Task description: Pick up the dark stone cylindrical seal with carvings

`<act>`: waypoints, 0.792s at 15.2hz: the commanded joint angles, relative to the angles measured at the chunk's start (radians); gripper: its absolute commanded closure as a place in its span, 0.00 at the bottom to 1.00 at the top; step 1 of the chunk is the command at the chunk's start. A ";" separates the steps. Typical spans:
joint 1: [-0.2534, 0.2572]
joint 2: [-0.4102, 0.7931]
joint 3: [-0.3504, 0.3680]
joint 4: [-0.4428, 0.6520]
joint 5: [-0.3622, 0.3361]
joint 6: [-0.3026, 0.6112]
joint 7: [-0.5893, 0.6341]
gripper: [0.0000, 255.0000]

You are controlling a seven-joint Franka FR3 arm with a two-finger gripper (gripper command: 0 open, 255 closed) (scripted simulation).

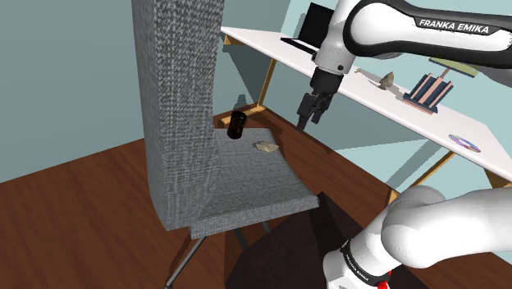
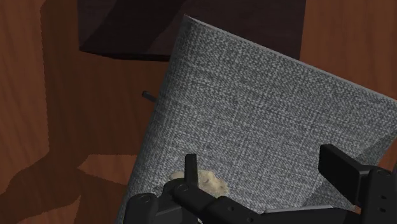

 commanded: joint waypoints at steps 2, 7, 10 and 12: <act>0.003 0.115 0.017 0.048 0.006 0.083 0.024 0.00; 0.006 0.294 0.041 0.151 0.005 0.183 0.065 0.00; 0.008 0.402 0.053 0.228 -0.002 0.229 0.090 0.00; 0.009 0.475 0.059 0.286 -0.009 0.254 0.107 0.00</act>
